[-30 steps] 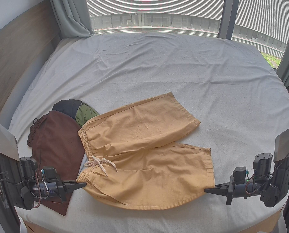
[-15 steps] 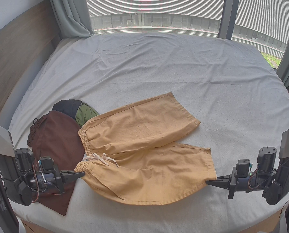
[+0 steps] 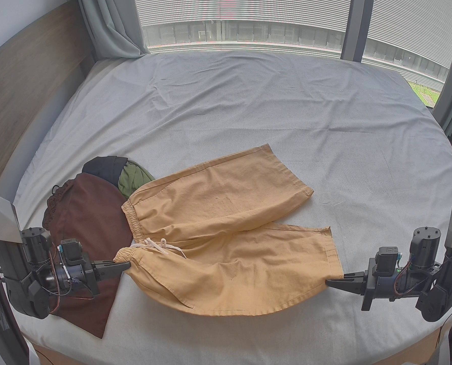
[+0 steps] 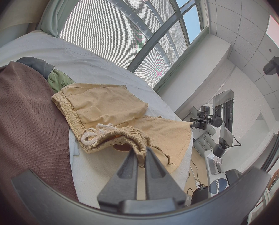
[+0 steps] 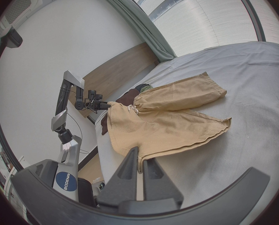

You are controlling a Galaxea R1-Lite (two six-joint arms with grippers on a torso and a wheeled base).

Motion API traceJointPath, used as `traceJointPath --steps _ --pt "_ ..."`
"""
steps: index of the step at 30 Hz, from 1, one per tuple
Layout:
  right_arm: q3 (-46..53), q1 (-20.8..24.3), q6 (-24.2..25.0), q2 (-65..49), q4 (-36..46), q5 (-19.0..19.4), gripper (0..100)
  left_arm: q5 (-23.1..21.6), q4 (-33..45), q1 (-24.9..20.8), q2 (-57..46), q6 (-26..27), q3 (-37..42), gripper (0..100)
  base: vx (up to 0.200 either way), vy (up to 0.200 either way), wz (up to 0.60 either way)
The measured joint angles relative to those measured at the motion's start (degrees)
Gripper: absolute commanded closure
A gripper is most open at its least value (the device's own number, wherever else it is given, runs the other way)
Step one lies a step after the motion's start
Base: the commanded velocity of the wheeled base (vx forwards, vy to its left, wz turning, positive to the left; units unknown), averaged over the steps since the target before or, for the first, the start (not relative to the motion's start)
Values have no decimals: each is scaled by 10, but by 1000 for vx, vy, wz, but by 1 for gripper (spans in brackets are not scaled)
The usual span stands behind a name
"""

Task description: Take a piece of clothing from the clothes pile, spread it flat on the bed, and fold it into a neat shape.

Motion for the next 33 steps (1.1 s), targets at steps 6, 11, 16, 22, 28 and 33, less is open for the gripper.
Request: traceJointPath --steps 6,11,16,22,28,33 --pt "8 3 1 -15 0 0 100 1 0 2 -2 -3 -3 100 0 0 0" --pt "24 5 0 -28 0 0 100 1 0 3 -2 -3 -4 100 0 0 0" --pt "29 10 0 -40 0 0 100 1 0 4 -2 -3 -5 100 0 0 0" --pt "30 12 0 -49 0 0 100 1 0 4 -2 -4 -5 100 0 0 0" --pt "24 10 1 -50 0 -2 100 1 0 6 -3 -5 -7 100 0 0 0" --pt "3 10 22 -50 0 -6 100 1 0 13 -4 -11 -12 100 0 0 0"
